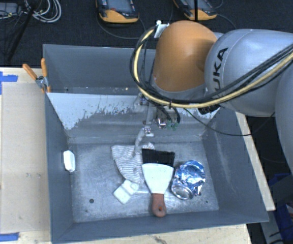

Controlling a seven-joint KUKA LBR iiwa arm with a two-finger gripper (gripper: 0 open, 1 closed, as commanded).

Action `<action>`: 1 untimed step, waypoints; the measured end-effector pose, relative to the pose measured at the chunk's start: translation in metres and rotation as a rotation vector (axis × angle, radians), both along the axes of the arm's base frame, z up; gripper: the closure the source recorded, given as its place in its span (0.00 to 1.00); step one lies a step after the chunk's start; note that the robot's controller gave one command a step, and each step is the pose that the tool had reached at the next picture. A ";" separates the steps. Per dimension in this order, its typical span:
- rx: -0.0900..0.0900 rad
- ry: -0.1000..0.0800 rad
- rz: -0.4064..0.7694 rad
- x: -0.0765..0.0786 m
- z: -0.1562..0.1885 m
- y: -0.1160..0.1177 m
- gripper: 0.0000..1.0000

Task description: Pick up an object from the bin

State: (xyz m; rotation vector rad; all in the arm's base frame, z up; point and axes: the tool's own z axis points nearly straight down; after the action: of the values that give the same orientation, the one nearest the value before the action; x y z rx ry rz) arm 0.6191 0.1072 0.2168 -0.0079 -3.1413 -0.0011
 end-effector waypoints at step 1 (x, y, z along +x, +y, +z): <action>0.000 -0.006 0.020 -0.002 -0.045 -0.006 0.00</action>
Offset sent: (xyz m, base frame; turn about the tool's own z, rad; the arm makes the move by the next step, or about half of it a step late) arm -0.0004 -0.0228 -0.1468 -0.0755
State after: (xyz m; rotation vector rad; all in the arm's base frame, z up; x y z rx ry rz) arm 0.6174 0.1009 0.1713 0.0240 -3.1477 -0.0020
